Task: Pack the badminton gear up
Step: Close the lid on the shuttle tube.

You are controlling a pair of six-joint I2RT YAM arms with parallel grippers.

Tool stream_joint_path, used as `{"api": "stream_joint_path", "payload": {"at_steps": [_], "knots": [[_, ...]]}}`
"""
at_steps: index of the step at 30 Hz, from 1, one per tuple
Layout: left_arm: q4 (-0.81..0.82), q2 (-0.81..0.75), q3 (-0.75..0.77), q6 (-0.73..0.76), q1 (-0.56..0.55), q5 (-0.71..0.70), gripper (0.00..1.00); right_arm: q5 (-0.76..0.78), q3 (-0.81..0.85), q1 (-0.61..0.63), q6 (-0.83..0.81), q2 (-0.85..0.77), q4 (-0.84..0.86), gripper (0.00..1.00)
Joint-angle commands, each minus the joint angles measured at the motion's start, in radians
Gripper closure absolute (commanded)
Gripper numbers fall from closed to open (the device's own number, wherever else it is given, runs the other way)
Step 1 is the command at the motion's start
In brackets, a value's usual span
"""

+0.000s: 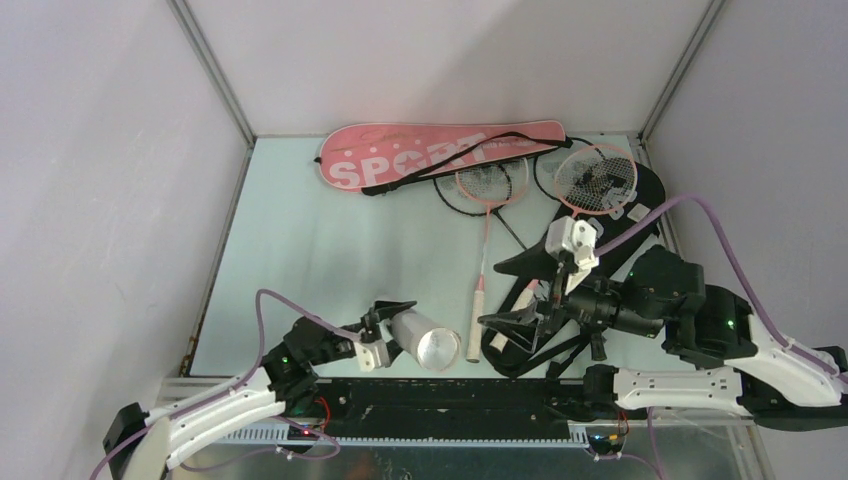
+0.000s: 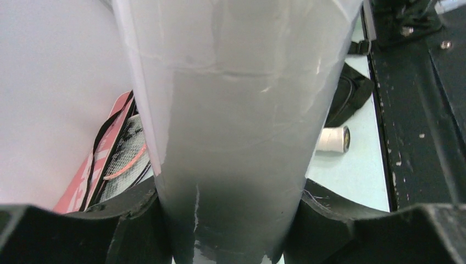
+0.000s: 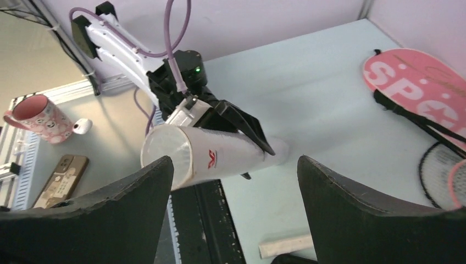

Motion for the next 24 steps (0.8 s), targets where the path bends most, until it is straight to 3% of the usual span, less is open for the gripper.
{"api": "stream_joint_path", "payload": {"at_steps": [1, 9, 24], "knots": [[-0.08, -0.007, 0.077, 0.157, -0.003, 0.056, 0.63, -0.1, -0.057, -0.004, 0.089, 0.029, 0.012, 0.15], [-0.111, 0.012, 0.086, 0.225, -0.003, 0.068, 0.61, -0.279, -0.141, 0.0, 0.027, 0.065, 0.007, 0.15], [-0.125, 0.042, 0.102, 0.227, -0.003, 0.067, 0.62, -0.317, -0.196, 0.011, 0.021, 0.089, -0.021, 0.14]]}}
